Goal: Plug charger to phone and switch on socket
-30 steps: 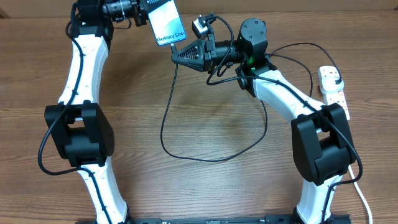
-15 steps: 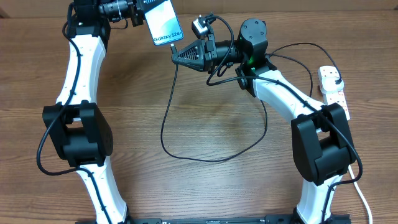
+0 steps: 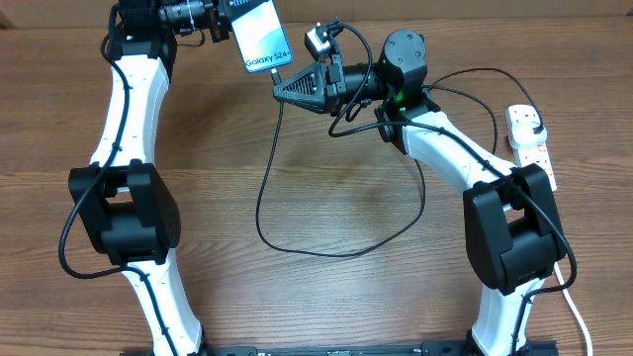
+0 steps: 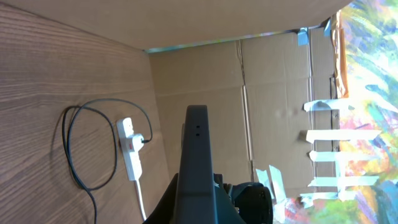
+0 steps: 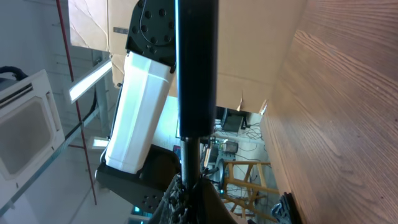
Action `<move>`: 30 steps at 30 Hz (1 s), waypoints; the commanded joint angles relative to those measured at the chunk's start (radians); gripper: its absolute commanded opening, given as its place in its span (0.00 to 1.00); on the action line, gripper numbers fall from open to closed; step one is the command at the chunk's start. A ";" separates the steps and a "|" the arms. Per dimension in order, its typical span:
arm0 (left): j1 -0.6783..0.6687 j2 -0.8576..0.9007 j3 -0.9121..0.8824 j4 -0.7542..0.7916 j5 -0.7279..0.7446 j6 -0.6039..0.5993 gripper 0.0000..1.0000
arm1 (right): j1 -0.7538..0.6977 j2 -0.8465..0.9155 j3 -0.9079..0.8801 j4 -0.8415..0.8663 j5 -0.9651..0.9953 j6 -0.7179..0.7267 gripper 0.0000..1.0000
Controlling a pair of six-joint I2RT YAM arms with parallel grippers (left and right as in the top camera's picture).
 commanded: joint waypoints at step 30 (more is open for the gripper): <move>-0.017 0.000 0.021 0.004 0.029 0.012 0.04 | -0.001 0.006 0.017 0.006 -0.001 0.001 0.04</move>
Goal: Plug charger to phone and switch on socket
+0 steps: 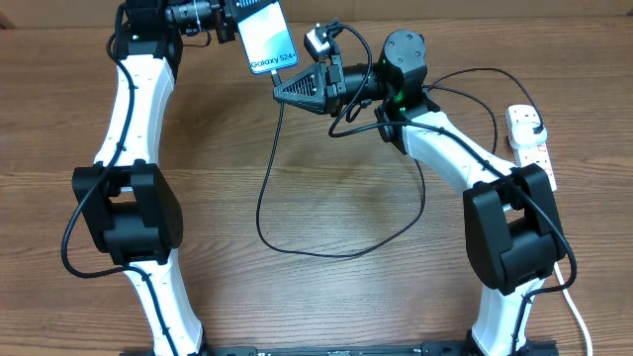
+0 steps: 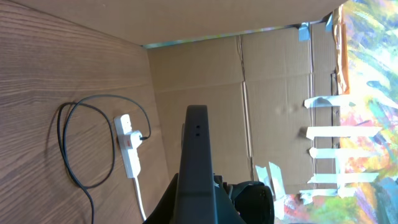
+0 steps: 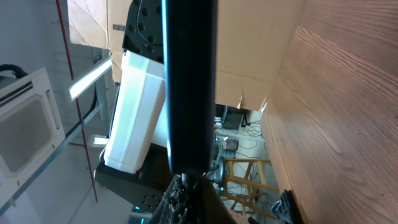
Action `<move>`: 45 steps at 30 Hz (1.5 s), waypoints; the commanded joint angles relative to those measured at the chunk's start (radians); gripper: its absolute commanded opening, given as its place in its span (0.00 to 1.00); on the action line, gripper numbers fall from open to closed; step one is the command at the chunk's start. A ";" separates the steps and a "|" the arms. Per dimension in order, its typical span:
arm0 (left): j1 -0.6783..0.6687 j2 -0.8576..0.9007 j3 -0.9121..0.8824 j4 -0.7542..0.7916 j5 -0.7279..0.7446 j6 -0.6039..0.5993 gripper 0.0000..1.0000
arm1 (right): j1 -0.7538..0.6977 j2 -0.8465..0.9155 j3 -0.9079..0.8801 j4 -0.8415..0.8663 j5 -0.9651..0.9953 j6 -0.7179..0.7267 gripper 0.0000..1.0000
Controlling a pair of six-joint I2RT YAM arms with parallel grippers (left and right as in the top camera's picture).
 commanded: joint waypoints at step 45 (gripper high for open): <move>0.014 0.000 0.021 0.005 0.041 -0.042 0.04 | -0.013 0.006 0.017 0.005 0.018 0.007 0.04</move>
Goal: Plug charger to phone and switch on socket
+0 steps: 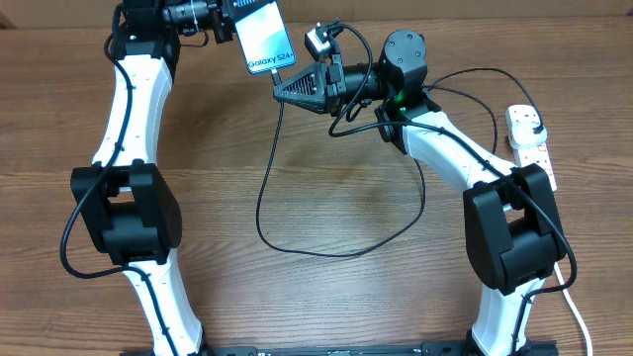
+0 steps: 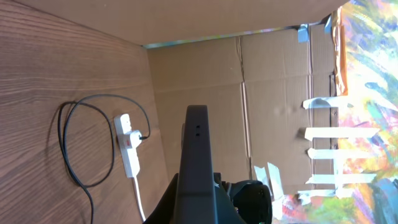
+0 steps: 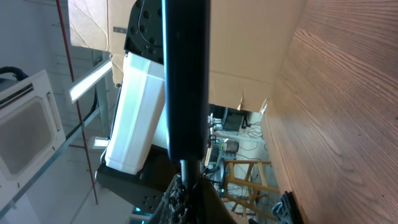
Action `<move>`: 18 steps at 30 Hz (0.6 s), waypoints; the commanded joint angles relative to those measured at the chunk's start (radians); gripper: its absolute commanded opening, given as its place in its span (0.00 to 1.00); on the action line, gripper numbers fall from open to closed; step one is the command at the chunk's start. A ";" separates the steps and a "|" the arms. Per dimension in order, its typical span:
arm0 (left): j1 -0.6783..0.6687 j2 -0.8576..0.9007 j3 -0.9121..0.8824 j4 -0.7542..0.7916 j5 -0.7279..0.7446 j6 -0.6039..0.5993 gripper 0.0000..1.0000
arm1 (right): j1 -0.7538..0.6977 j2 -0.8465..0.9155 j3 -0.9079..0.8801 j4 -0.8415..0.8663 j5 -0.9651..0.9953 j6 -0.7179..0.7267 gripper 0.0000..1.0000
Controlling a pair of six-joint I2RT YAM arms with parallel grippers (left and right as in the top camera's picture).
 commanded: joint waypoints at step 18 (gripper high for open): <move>0.006 0.000 0.021 0.005 0.045 -0.016 0.04 | -0.020 0.006 0.017 0.006 0.005 0.003 0.04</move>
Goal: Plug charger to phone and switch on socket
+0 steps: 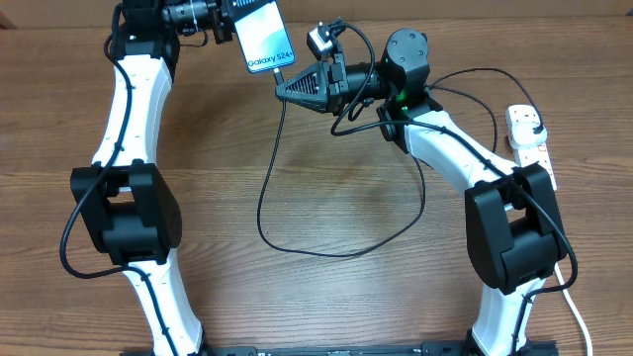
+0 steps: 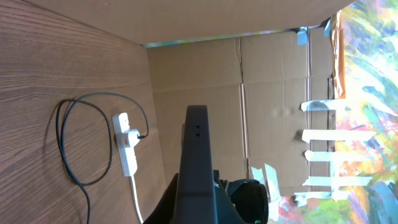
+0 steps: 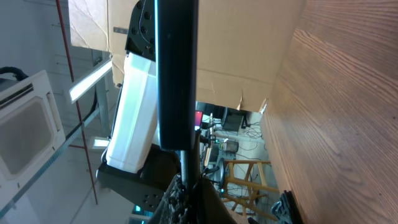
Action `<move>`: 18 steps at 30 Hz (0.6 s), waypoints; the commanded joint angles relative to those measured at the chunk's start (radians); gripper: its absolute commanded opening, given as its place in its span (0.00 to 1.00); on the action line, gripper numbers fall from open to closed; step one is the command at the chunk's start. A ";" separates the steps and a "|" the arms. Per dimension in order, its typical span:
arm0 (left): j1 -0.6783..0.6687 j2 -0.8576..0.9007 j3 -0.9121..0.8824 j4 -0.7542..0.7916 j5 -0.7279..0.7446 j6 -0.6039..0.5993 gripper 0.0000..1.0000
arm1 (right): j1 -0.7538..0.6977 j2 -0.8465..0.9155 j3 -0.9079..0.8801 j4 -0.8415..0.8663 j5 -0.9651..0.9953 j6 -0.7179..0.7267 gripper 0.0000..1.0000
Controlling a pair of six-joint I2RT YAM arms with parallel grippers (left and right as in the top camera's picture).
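My left gripper (image 1: 227,24) is shut on the phone (image 1: 264,39), holding it up at the back of the table with its lit screen facing the overhead camera. In the left wrist view the phone (image 2: 197,155) shows edge-on, rising from my left gripper (image 2: 197,208). My right gripper (image 1: 281,87) is shut on the charger plug just below the phone's lower end. The right wrist view shows the plug (image 3: 184,163) meeting the phone's (image 3: 176,74) bottom edge above my right gripper (image 3: 186,196). Whether the plug is seated cannot be told. The black cable (image 1: 272,213) loops across the table.
A white power strip (image 1: 530,144) lies at the table's right edge with the charger's adapter plugged in; it also shows as the power strip (image 2: 127,151) in the left wrist view. Cardboard walls stand behind the table. The left arm's white link (image 3: 134,118) fills the right wrist view's left side.
In the right wrist view the phone's edge has shifted a little left and its bottom sits slightly higher against the plug. The right gripper has moved slightly up and right in the overhead view.
At first the left gripper held the phone up and the right gripper held the plug right under its lower end. The phone then sat a touch further right and covered the plug tip. Since then both shifted only slightly, plug still at the phone's bottom edge.
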 commanded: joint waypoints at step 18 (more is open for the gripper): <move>0.001 0.000 0.021 0.005 0.041 0.021 0.04 | -0.011 0.006 0.017 0.006 0.010 0.004 0.04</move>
